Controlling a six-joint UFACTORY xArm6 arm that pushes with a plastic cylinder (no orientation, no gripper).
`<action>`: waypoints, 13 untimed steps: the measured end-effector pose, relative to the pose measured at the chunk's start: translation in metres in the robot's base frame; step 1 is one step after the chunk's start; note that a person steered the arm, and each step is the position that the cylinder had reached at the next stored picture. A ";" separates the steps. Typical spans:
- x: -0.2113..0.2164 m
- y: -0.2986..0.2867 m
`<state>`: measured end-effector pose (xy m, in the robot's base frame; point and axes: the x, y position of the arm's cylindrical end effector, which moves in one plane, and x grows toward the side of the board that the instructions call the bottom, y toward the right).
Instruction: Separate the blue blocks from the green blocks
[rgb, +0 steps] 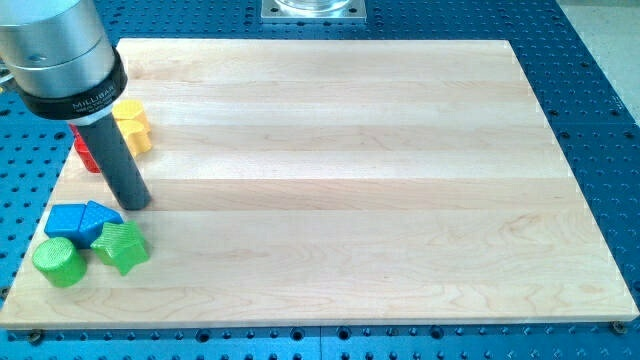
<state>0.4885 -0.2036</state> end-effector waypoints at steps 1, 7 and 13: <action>-0.015 0.009; 0.107 0.113; 0.082 -0.085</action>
<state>0.5707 -0.2886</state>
